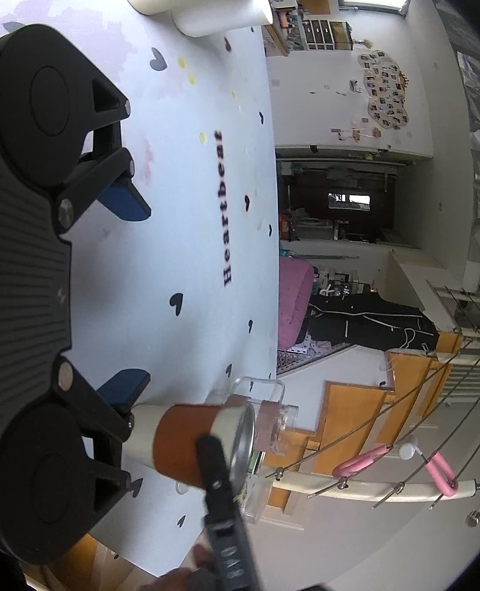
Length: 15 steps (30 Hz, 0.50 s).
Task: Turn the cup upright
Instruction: 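Rotate the held cup with the right tool until its rim faces up, then lower the upright cup onto the table with the right tool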
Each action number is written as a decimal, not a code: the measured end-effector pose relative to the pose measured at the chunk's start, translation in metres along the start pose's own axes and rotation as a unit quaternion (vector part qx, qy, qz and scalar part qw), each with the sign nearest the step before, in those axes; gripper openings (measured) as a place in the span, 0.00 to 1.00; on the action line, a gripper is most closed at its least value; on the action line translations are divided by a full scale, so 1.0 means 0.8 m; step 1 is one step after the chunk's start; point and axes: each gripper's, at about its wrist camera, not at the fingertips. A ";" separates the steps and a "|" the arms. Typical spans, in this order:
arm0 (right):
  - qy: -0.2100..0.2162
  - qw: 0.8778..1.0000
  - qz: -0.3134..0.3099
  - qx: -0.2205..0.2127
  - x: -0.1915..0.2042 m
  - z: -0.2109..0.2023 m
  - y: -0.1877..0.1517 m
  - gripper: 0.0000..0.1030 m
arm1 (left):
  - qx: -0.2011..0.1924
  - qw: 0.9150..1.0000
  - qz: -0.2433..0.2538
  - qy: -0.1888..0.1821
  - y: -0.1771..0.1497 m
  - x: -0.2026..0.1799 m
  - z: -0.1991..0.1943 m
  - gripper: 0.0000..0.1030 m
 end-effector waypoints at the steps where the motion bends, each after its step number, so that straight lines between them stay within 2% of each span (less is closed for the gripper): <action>1: -0.001 1.000 0.003 -0.011 0.001 -0.005 -0.008 0.75 | 0.000 1.000 0.001 0.000 -0.001 -0.001 0.000 0.85; 7: -0.024 0.998 -0.006 -0.054 0.016 -0.007 -0.042 0.76 | 0.004 1.000 0.003 -0.004 -0.001 -0.005 0.003 0.85; 9: -0.040 0.998 -0.014 -0.042 0.020 0.011 -0.048 0.75 | 0.004 1.000 0.004 -0.003 -0.001 -0.006 0.002 0.85; 11: -0.056 0.998 -0.017 -0.025 0.020 0.026 -0.055 0.68 | 0.005 1.000 0.004 -0.001 0.000 -0.006 0.002 0.85; 15: -0.064 0.997 -0.019 -0.031 0.012 0.042 -0.061 0.67 | 0.008 1.000 0.002 0.003 0.000 -0.004 0.004 0.85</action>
Point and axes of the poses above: each gripper's, at about its wrist camera, not at the fingertips, and z roughly the way its jaws point, x to its left, y to its top, and after that the axes turned 13 degrees about y, right-handed
